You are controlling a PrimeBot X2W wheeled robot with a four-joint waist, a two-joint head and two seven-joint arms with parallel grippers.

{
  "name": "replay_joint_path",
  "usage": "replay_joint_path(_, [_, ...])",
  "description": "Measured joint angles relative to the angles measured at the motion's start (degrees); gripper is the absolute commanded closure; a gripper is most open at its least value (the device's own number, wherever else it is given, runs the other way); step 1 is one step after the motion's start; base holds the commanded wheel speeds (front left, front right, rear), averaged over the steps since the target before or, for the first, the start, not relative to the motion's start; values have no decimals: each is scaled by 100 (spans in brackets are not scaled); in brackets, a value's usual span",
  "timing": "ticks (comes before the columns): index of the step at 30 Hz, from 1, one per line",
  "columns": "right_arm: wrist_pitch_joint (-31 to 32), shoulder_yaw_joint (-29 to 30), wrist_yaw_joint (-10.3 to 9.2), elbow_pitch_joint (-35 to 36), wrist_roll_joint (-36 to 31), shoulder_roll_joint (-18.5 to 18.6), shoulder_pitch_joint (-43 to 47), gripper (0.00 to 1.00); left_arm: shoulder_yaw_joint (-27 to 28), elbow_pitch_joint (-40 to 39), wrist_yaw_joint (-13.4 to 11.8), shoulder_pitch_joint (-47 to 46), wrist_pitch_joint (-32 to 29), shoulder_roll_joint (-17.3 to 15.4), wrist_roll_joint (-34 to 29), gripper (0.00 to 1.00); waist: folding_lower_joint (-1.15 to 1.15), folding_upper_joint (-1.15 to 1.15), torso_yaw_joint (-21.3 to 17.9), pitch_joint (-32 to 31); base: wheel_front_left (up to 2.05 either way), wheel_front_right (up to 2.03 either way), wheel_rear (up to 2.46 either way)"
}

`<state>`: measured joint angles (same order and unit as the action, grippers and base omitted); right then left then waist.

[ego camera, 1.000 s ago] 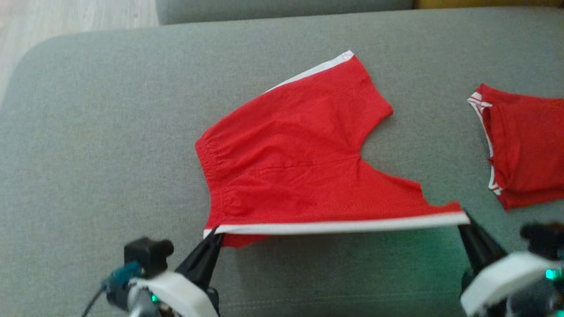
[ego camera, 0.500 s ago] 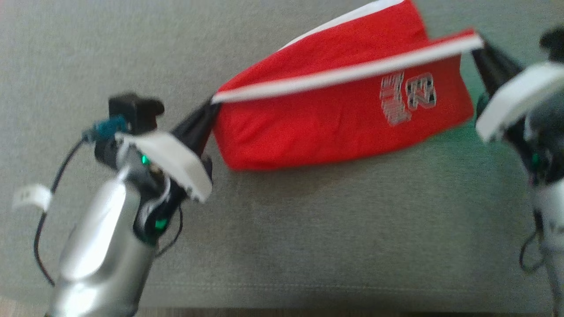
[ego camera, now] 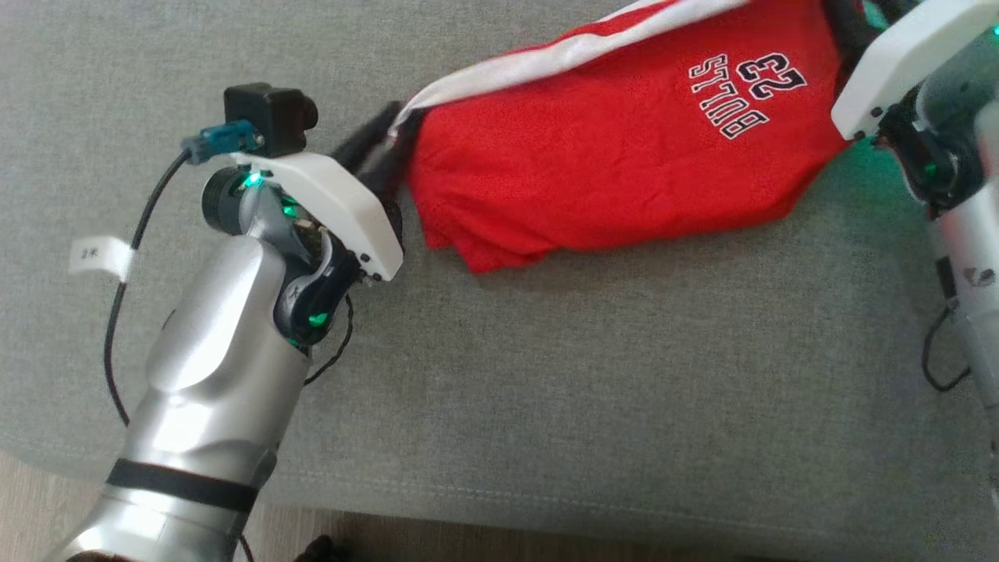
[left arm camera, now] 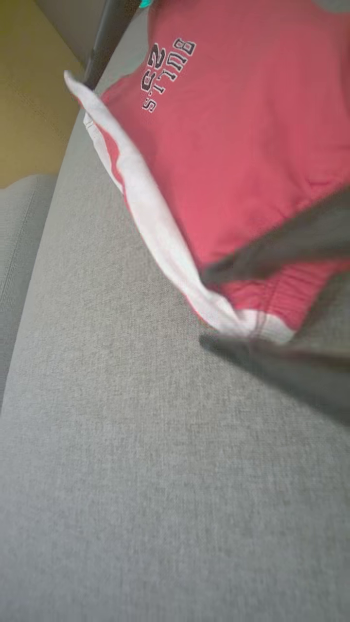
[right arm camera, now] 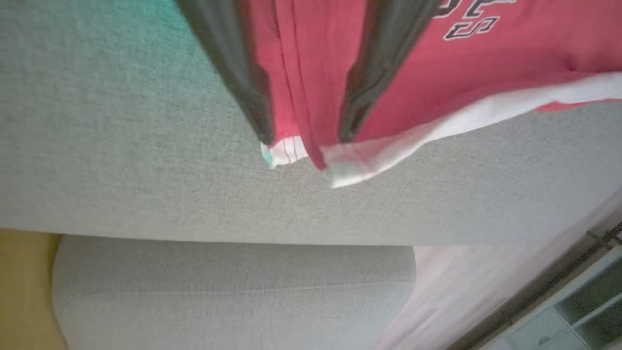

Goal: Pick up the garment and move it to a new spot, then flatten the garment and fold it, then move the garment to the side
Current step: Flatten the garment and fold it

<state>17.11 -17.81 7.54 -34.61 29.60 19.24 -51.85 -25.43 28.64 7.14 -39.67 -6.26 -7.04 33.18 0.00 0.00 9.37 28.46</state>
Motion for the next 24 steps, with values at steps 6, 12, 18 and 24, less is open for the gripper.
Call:
replay_joint_path(6, [-1429, -193, 0, -129, -56, 1, 7, 0, 0, 187, -56, 40, 831, 8, -52, 0, 0, 0, -73, -104, 0, 0, 0])
replay_joint_path(12, [-2655, 34, 0, 218, -497, -1, 710, 0, 79, -111, -702, 563, 1859, -11, -490, 0, 0, 0, -234, -344, 0, 0, 0])
replay_joint_path(18, [-2896, 608, 0, 1028, -902, -167, 1727, 0, 422, -1058, -1329, 1096, 2056, -149, -978, 0, 0, 0, -467, -614, 0, 0, 0])
replay_joint_path(24, [-2670, 1093, 0, 2043, -1222, -522, 2914, 0, 608, -1806, -1578, 1791, 2091, -350, -1390, 0, 0, 0, -696, -894, 0, 0, 0])
